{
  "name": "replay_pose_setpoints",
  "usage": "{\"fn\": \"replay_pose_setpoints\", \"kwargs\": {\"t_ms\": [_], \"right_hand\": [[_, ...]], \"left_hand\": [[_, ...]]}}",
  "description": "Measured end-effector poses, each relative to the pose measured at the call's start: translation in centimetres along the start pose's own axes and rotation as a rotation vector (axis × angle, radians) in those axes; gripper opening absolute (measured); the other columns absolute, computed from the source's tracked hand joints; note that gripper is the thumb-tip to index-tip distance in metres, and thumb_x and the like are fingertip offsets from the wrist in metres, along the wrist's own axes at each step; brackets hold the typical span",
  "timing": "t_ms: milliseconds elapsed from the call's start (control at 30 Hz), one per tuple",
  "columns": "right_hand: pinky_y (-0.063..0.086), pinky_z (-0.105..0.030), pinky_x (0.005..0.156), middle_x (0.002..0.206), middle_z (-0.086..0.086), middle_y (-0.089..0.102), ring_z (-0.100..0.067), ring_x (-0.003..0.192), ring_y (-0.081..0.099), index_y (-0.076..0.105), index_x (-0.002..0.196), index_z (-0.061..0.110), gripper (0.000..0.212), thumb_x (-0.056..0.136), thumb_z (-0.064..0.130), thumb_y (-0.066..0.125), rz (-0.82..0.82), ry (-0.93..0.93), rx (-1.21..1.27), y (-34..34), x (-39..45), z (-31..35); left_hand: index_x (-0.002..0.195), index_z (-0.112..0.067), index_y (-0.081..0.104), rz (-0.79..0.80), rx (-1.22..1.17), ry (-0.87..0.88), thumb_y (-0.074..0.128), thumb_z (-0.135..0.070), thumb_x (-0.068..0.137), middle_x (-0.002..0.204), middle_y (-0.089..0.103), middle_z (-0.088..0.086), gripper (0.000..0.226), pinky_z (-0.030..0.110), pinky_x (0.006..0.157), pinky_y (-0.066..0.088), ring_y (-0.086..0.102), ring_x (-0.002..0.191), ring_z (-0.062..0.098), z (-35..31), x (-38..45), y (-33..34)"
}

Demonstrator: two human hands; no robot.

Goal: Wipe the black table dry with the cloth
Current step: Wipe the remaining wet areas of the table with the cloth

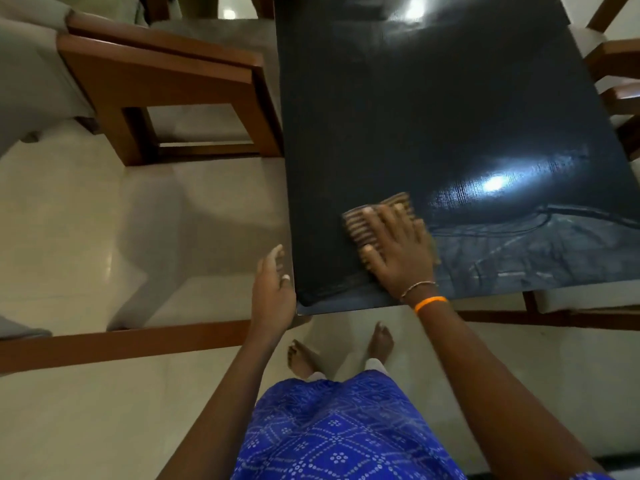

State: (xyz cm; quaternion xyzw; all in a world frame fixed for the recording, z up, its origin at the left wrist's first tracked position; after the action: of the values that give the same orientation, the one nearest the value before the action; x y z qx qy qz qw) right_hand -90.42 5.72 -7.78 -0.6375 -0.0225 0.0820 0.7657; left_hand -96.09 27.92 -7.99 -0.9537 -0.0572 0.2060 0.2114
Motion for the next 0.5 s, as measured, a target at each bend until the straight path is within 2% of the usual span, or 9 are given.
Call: {"fn": "replay_pose_setpoints", "kwargs": {"t_ms": [100, 167, 233, 333, 433, 500], "right_hand": [[0.007, -0.059, 0.113, 0.146, -0.011, 0.039, -0.031, 0.142, 0.024, 0.036, 0.141, 0.018, 0.070, 0.081, 0.053, 0.029, -0.028, 0.235, -0.125, -2.0, -0.5, -9.1], [0.008, -0.058, 0.115, 0.142, -0.016, 0.040, -0.034, 0.142, 0.022, 0.038, 0.137, 0.010, 0.074, 0.078, 0.053, 0.027, -0.050, 0.363, -0.118, -3.1, -1.2, -13.3], [0.011, -0.055, 0.116, 0.147, -0.018, 0.033, -0.034, 0.144, 0.017, 0.033, 0.140, 0.007, 0.078, 0.078, 0.052, 0.023, -0.068, 0.442, -0.070, -3.3, -1.7, -14.6], [0.007, -0.052, 0.118, 0.156, -0.014, 0.019, -0.034, 0.146, 0.007, 0.023, 0.147, 0.010, 0.076, 0.081, 0.046, 0.029, -0.068, 0.482, -0.019, -2.4, -1.8, -12.0], [0.002, -0.052, 0.118, 0.159, -0.011, 0.012, -0.034, 0.147, 0.003, 0.018, 0.149, 0.019, 0.073, 0.083, 0.045, 0.035, -0.041, 0.341, 0.000, -1.0, -1.6, -5.3], [-0.003, -0.051, 0.117, 0.159, -0.009, 0.010, -0.034, 0.147, 0.001, 0.016, 0.149, 0.025, 0.072, 0.084, 0.045, 0.037, -0.011, 0.221, 0.030, 0.4, -1.8, 0.5]], "left_hand": [[0.132, -0.020, 0.044, 0.036, -0.119, -0.082, 0.037, 0.000, 0.092, 0.135, 0.047, 0.003, 0.045, 0.024, 0.092, 0.045, 0.048, 0.117, 0.013, 1.3, -0.5, 1.0], [0.126, -0.020, 0.049, 0.044, -0.246, -0.191, 0.038, 0.001, 0.091, 0.125, 0.054, 0.001, 0.043, 0.022, 0.081, 0.050, 0.052, 0.108, 0.011, 2.7, -1.0, 1.3], [0.120, -0.018, 0.054, 0.061, -0.381, -0.323, 0.040, 0.001, 0.092, 0.117, 0.060, 0.004, 0.037, 0.030, 0.080, 0.054, 0.059, 0.103, 0.016, 4.5, -1.6, 1.6], [0.112, -0.012, 0.057, 0.104, -0.552, -0.460, 0.041, -0.001, 0.093, 0.103, 0.065, 0.006, 0.027, 0.027, 0.069, 0.055, 0.063, 0.089, 0.016, 6.4, -2.5, 2.1], [0.100, -0.012, 0.061, 0.112, -0.643, -0.507, 0.041, 0.000, 0.092, 0.096, 0.065, 0.007, 0.024, 0.025, 0.072, 0.051, 0.062, 0.087, 0.016, 7.4, -3.1, 2.4], [0.095, -0.013, 0.061, 0.109, -0.674, -0.522, 0.041, 0.001, 0.091, 0.092, 0.065, 0.006, 0.025, 0.023, 0.069, 0.050, 0.061, 0.084, 0.015, 7.7, -3.4, 2.6]]}}
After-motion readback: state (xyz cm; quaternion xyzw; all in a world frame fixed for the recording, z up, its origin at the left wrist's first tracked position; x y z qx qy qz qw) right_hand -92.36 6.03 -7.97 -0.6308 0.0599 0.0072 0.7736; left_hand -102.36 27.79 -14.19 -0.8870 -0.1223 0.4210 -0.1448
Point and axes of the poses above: each hand's wrist, its own x-axis towards the middle knuckle, its own y-axis out of the palm, z = x × y, the point moved 10 cm from there along x, towards the middle knuckle
